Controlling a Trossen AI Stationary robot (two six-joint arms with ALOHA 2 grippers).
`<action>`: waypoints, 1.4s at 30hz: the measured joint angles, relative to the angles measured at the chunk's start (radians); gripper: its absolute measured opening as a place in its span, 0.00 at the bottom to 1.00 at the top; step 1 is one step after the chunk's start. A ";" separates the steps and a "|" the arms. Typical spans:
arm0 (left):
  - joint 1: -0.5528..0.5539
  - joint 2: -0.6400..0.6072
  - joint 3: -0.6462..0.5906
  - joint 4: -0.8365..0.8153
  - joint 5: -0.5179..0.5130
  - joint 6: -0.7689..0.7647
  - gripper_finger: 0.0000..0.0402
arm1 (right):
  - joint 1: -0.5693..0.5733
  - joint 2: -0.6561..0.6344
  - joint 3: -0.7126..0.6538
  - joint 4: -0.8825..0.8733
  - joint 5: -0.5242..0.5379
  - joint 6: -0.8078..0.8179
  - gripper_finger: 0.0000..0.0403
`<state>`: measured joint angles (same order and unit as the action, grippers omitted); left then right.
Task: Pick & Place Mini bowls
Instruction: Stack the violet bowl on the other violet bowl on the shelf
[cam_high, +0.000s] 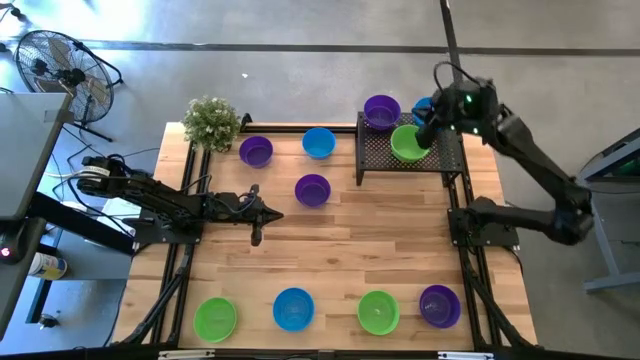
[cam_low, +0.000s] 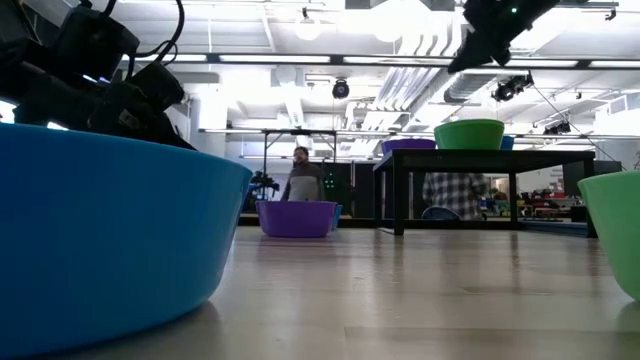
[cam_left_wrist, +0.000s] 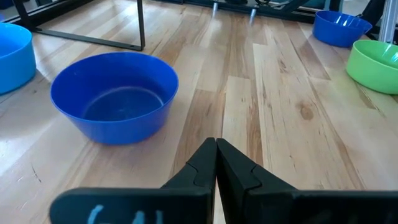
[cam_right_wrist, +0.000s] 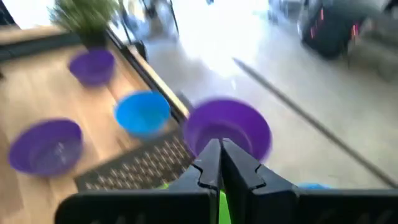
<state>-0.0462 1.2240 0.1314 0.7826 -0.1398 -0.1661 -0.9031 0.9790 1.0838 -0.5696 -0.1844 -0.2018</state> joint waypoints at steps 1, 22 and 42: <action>0.000 0.000 0.000 0.000 0.000 0.000 0.01 | 0.010 -0.034 -0.044 0.053 -0.007 0.006 0.00; 0.000 0.000 0.228 -0.380 0.048 0.115 0.01 | 0.312 -0.456 -0.555 0.680 -0.012 0.088 0.01; 0.000 0.023 0.419 -0.617 -0.051 0.094 0.01 | 0.490 -0.414 -0.558 0.672 0.153 0.010 0.00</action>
<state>-0.0460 1.2472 0.5506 0.1652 -0.1907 -0.0722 -0.4136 0.5654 0.5255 0.1028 -0.0312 -0.1916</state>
